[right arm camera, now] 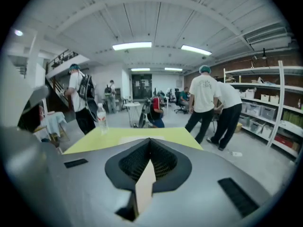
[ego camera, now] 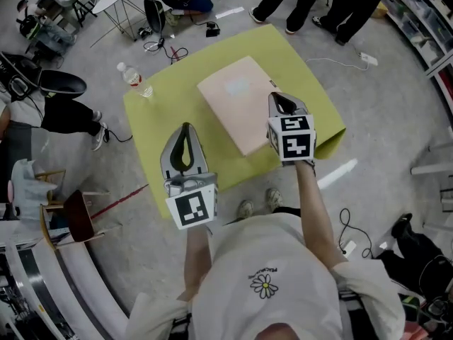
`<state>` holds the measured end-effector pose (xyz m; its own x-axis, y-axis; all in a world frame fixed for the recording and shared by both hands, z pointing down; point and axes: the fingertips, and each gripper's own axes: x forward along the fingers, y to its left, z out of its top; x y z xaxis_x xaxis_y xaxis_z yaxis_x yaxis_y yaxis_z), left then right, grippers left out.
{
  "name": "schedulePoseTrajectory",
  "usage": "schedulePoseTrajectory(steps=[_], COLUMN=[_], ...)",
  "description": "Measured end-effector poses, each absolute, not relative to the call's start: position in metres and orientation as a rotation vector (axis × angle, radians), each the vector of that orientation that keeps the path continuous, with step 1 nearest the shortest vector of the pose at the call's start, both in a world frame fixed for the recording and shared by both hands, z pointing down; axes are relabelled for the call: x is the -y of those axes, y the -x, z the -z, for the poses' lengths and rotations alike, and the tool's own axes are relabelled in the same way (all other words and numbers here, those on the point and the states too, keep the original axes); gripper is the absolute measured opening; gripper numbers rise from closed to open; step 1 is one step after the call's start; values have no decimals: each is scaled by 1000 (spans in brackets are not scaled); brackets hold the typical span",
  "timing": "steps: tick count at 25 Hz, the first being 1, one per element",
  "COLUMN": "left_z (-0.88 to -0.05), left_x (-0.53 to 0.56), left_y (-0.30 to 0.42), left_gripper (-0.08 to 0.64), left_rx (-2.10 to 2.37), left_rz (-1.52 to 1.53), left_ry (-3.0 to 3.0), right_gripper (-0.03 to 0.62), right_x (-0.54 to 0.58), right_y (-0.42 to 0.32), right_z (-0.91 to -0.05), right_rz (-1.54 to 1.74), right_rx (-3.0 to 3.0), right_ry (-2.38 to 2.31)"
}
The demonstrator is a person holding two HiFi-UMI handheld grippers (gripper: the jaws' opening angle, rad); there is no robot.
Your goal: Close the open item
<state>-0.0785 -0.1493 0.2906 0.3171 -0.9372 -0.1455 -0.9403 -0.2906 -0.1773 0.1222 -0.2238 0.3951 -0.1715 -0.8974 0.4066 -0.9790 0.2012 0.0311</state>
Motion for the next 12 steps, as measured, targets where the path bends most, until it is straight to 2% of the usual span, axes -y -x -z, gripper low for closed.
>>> schedulePoseTrajectory(steps=[12], left_z=[-285], left_x=[131], left_y=[88], left_gripper=[14], left_rx=[-1755], left_rz=[-66], left_ry=[2333], right_gripper=[12], right_x=[155], right_y=[-94], right_z=[-283], right_rz=[35], right_rx=[2634], right_ry=[-1846])
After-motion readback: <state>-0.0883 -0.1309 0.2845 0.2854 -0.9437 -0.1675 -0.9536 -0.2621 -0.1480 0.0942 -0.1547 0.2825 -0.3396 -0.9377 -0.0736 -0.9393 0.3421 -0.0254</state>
